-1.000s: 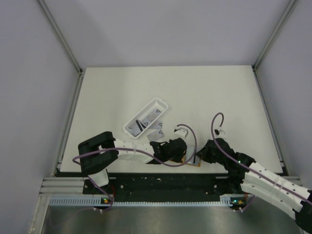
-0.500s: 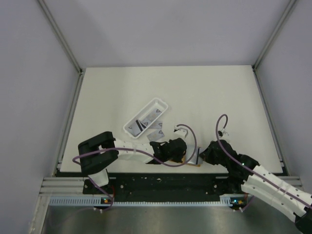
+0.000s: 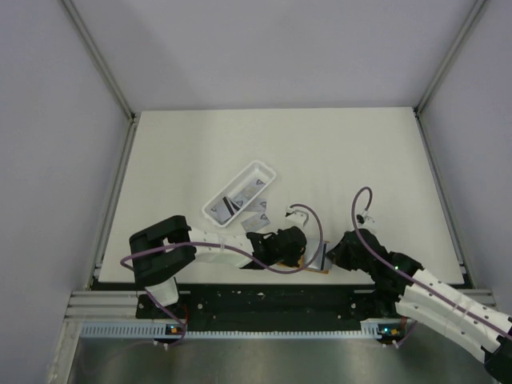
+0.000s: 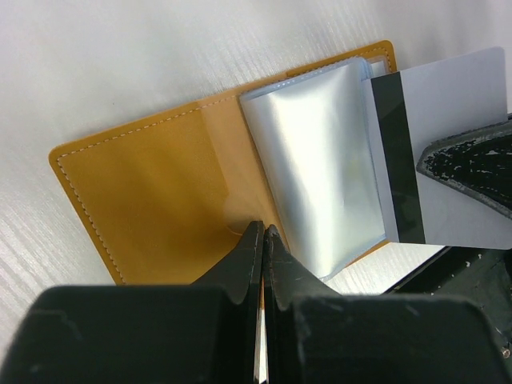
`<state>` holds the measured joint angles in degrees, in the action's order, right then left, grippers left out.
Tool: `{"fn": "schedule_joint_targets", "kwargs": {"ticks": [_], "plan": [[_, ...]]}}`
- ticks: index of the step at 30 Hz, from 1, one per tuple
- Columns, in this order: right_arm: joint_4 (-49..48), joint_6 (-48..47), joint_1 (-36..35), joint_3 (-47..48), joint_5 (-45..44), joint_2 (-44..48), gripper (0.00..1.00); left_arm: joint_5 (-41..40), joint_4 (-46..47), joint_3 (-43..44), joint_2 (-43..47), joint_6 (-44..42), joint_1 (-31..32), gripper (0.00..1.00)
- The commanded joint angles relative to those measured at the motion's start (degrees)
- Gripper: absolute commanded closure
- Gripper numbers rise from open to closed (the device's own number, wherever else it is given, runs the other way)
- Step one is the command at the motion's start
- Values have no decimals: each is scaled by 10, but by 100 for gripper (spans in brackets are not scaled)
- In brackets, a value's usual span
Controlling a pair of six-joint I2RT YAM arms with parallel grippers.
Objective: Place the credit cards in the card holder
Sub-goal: Turn over the card slot in the card holder.
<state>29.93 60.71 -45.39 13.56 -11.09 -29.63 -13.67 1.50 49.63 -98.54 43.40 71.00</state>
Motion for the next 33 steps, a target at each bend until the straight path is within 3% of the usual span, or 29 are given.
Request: {"fn": "schedule_joint_targets", "kwargs": {"ticks": [1, 14, 27, 33], "plan": [[-36, 6, -5, -12, 7, -27, 100, 6, 5, 8, -14, -5, -3, 100], [-112, 7, -5, -31, 20, -84, 100, 4, 1, 8, -14, -4, -3, 100], [-118, 12, -6, -49, 15, -82, 100, -55, -75, 28, 88, -3, -2, 100], [-117, 11, -5, -52, 14, -81, 100, -4, -26, 34, 99, -33, -2, 100]]}}
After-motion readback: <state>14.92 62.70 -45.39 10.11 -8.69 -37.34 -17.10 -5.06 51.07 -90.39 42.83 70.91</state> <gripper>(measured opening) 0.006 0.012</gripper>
